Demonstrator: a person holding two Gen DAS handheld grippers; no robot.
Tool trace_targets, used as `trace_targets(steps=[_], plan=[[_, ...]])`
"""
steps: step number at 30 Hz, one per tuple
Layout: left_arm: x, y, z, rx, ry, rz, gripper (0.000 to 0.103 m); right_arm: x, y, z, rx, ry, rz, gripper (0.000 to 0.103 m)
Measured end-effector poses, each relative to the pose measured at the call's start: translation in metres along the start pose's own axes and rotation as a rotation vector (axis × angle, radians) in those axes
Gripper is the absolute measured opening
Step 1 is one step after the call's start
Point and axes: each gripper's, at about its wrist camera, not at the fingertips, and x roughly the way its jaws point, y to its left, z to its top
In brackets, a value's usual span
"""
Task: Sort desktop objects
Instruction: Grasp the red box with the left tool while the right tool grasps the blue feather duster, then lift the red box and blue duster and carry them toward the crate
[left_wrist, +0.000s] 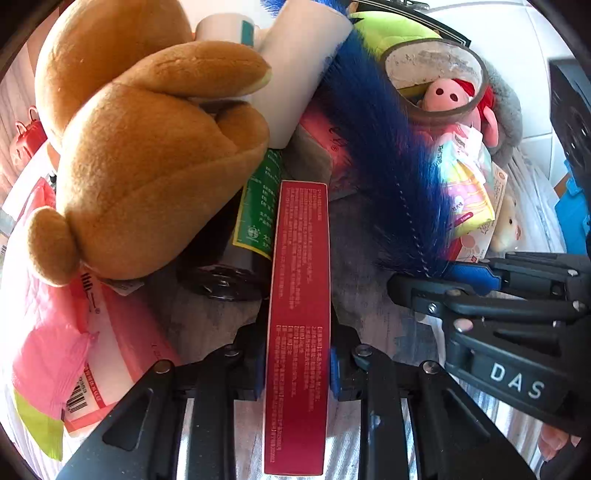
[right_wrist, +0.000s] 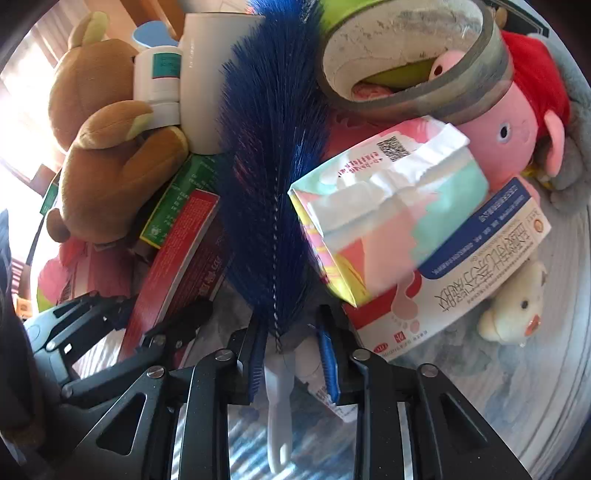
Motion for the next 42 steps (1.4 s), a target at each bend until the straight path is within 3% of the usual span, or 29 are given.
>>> trace_targets(steps=[1,2,12,15,18,20,26,29,34,36,38,40,42], plan=[[-0.004,-0.001,-0.001,-0.002,-0.006,-0.009,0.024,-0.002,0.001,0.0,0.002,-0.008,0.012,0.012],[-0.009,-0.001,-0.002,-0.004,-0.016,-0.013,0.024,-0.006,0.004,-0.001,-0.003,-0.023,0.021,0.008],[-0.097,-0.011,-0.01,0.022,-0.195,-0.01,0.024,-0.09,0.012,-0.023,0.005,-0.189,0.042,0.008],[-0.121,-0.019,0.003,0.021,-0.232,-0.023,0.024,-0.122,0.013,-0.032,0.016,-0.258,0.038,0.008],[-0.144,-0.026,-0.003,0.03,-0.282,-0.027,0.024,-0.146,0.0,-0.025,0.029,-0.323,0.042,0.009],[-0.155,-0.032,-0.001,0.037,-0.307,-0.033,0.024,-0.171,0.012,-0.056,0.029,-0.366,0.037,0.008],[-0.201,-0.053,-0.014,0.086,-0.359,-0.048,0.024,-0.218,0.027,-0.088,0.034,-0.493,0.022,0.004],[-0.204,-0.057,-0.019,0.101,-0.348,-0.044,0.024,-0.224,0.026,-0.095,0.031,-0.44,-0.032,0.004],[-0.17,-0.042,-0.04,0.066,-0.264,-0.013,0.024,-0.199,0.007,-0.119,0.102,-0.324,-0.016,0.007],[-0.149,-0.031,-0.05,0.041,-0.202,0.005,0.024,-0.176,0.005,-0.126,0.115,-0.265,-0.011,0.015],[-0.13,-0.022,-0.061,0.024,-0.153,0.019,0.024,-0.148,0.003,-0.129,0.118,-0.209,-0.005,0.037],[-0.112,-0.014,-0.07,0.014,-0.1,0.025,0.024,-0.127,0.008,-0.133,0.112,-0.163,0.014,0.043],[-0.096,-0.008,-0.079,0.011,-0.062,0.029,0.024,-0.108,0.016,-0.135,0.093,-0.131,0.014,0.043]])
